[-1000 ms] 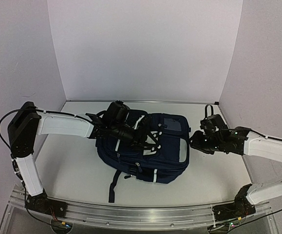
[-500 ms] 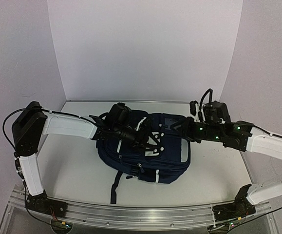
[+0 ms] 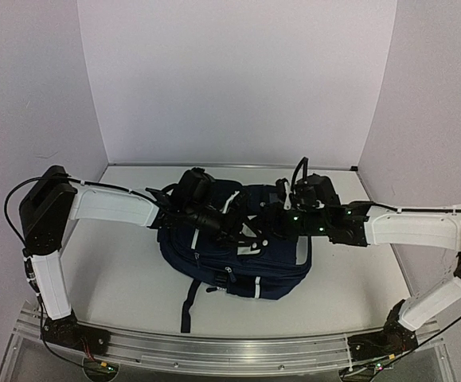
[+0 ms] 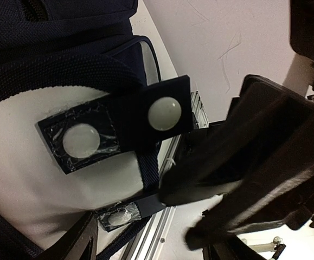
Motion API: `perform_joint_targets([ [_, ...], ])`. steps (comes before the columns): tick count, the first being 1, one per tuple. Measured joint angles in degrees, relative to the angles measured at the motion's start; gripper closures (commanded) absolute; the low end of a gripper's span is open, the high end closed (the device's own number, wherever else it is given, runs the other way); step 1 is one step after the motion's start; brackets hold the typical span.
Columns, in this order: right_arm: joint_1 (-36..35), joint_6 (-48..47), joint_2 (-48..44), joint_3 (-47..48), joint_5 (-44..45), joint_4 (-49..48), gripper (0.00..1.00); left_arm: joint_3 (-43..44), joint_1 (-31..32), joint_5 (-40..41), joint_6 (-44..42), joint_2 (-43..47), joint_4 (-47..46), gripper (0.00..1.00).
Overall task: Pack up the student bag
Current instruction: Place the personal item in the student bag.
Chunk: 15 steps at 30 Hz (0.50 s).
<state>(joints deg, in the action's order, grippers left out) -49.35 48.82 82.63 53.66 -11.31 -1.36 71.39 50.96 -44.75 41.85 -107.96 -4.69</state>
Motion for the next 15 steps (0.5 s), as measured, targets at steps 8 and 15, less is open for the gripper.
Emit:
perform_joint_targets([
  [8,0.17,3.28,5.95,0.10,4.39,-0.69,0.85,-2.04,0.41,2.45,-2.29,2.66,1.86,0.28],
  [15,0.11,4.45,8.78,0.08,6.04,-4.34,0.86,-2.68,0.23,7.18,-5.07,8.87,7.30,0.23],
])
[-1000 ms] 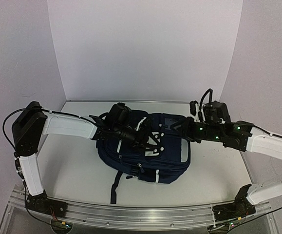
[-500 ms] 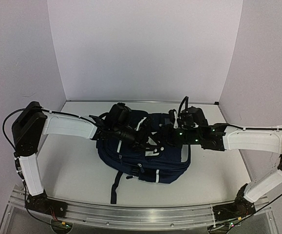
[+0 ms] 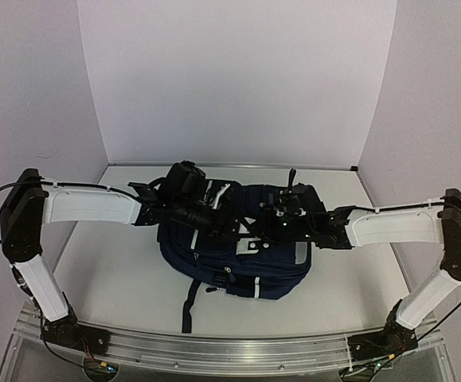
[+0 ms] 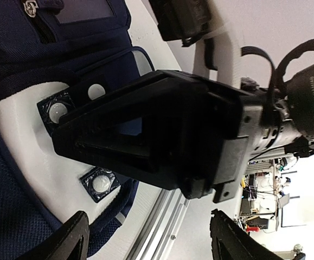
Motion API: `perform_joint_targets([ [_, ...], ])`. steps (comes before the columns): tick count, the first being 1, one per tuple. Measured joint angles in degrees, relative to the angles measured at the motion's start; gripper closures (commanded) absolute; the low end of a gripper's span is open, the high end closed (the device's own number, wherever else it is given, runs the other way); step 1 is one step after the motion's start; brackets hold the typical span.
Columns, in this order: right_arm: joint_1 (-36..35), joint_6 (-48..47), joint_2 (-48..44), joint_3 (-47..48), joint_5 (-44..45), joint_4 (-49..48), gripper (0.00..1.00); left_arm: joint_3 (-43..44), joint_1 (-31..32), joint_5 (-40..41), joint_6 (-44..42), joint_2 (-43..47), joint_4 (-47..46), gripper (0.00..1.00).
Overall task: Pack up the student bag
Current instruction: Place the personal item in the student bag.
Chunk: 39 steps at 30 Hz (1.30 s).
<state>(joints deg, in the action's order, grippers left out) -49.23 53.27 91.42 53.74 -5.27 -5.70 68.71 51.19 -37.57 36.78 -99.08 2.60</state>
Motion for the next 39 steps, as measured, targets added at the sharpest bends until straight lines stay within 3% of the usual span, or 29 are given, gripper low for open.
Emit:
perform_joint_targets([
  [6,-0.35,1.44,1.15,-2.77,2.08,-6.37,0.86,-2.43,-4.16,2.17,-0.76,5.36,1.99,0.20],
  [11,-0.71,2.19,0.48,-4.40,3.14,-9.11,0.76,-6.02,-9.79,4.48,-0.76,9.65,3.87,0.15],
  [17,-1.10,-2.00,-0.37,0.08,3.87,-1.87,0.48,-7.39,-12.87,10.65,-1.42,15.20,9.13,0.07],
  [21,-0.96,-6.58,-0.82,4.86,5.58,6.03,0.15,-7.34,-14.28,15.07,-2.57,18.50,12.18,0.00],
  [23,0.11,-9.04,-1.96,6.27,6.66,8.97,0.03,-7.34,-15.85,17.12,-3.07,19.99,13.60,0.00],
  [30,11.19,-18.00,-9.27,6.71,11.11,14.96,0.02,-7.88,-28.77,21.57,-4.16,24.70,15.20,0.00],
  [39,33.01,-27.05,-18.18,4.39,9.93,15.40,0.02,-13.19,-48.49,25.08,-6.88,32.69,13.87,0.00],
])
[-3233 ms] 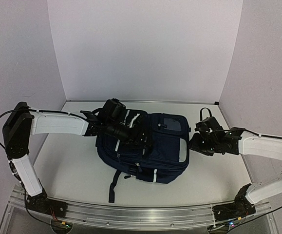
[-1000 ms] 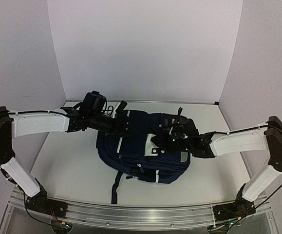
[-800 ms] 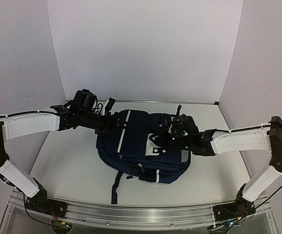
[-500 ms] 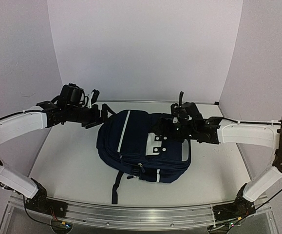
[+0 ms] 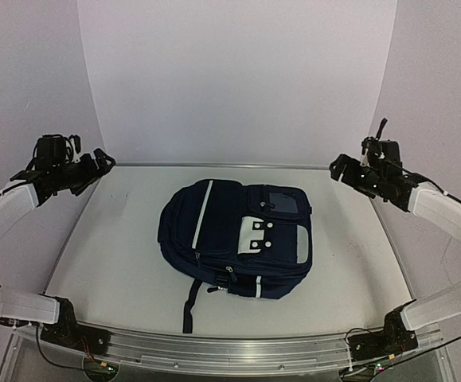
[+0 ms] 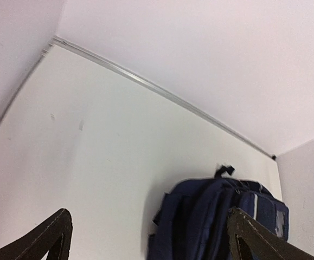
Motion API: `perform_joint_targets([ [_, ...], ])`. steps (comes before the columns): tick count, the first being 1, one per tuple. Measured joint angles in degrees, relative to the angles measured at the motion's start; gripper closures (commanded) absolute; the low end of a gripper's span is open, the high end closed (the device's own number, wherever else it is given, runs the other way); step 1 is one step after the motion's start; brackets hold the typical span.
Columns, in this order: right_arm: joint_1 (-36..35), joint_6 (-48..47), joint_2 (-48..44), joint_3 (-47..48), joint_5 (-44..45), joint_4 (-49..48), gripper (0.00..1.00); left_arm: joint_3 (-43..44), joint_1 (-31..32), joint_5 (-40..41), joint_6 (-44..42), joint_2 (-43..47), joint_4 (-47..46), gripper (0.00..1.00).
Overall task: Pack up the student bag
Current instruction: Reset both arms
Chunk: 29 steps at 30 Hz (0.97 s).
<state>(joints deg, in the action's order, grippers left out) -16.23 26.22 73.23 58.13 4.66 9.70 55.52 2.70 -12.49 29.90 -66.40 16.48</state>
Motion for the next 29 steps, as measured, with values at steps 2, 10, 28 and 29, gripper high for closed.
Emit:
perform_joint_targets([
  [2,2.69,-1.69,-2.72,-2.45,0.22,-1.45,0.02,-2.28,-2.80,1.96,-0.77,2.05,-1.60,0.00],
  [10,3.95,-7.18,-17.35,-17.08,4.43,-16.51,0.02,-15.20,-3.89,12.88,-5.27,10.52,-13.77,0.00],
  [28,3.95,-13.40,-25.36,-39.45,9.50,-38.84,0.02,-32.43,-3.89,17.72,-12.84,14.76,-31.83,0.00],
  [29,3.95,-13.46,-25.50,-39.50,9.52,-39.24,0.02,-32.43,-3.89,17.73,-13.03,14.76,-32.02,0.00],
])
